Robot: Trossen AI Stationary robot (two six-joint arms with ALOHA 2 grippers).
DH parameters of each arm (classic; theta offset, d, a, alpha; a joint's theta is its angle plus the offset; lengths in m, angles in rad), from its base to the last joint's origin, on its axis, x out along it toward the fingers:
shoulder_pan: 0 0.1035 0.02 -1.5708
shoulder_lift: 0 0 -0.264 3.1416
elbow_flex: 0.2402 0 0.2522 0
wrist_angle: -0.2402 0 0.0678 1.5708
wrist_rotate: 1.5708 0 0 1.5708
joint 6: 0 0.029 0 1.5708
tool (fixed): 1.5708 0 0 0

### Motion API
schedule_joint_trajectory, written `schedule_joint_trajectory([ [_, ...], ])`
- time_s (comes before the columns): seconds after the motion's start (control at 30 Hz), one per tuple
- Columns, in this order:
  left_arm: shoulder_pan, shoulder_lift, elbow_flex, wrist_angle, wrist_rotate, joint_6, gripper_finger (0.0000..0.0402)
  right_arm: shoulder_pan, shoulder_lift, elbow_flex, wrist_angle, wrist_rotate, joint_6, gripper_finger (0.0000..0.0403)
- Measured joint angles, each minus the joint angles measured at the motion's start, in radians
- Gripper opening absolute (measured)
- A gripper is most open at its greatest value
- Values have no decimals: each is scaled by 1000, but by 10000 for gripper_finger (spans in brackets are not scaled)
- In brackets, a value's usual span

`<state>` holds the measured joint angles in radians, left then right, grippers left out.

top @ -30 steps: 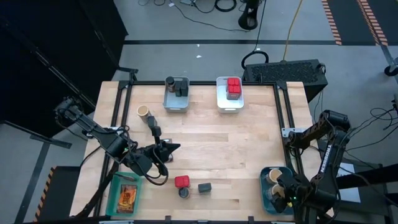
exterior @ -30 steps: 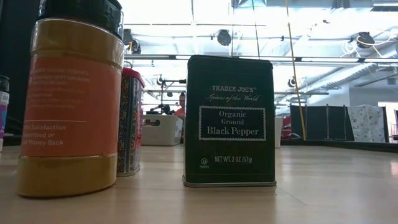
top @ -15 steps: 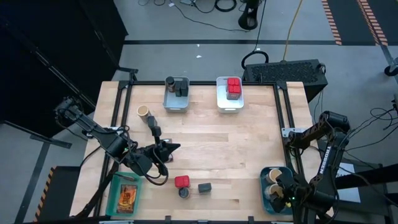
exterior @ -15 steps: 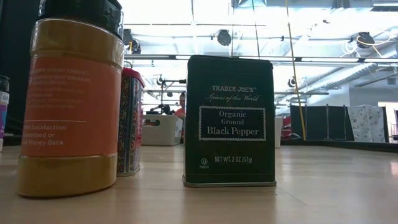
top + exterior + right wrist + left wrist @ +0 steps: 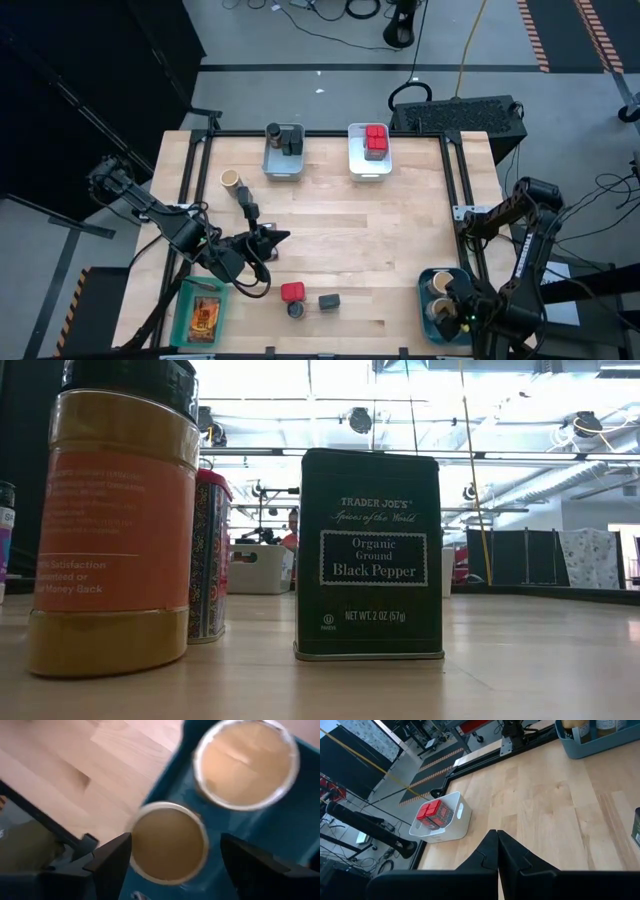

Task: Sort spices by type
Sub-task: Put the black spice can into the gray bin

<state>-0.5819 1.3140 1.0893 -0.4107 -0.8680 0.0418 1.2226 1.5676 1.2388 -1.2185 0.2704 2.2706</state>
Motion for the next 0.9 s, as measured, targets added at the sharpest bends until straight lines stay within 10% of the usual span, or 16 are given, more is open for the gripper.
schedule_joint_trajectory([
  [0.57, 0, 0, 0, 0, 0, 26, 0, -24, -73, 120, -125, -5, 48, 286],
  [0.9, 0, -1, 0, -108, 42, 72, 0, -251, -74, 159, -243, 476, -319, 286],
])
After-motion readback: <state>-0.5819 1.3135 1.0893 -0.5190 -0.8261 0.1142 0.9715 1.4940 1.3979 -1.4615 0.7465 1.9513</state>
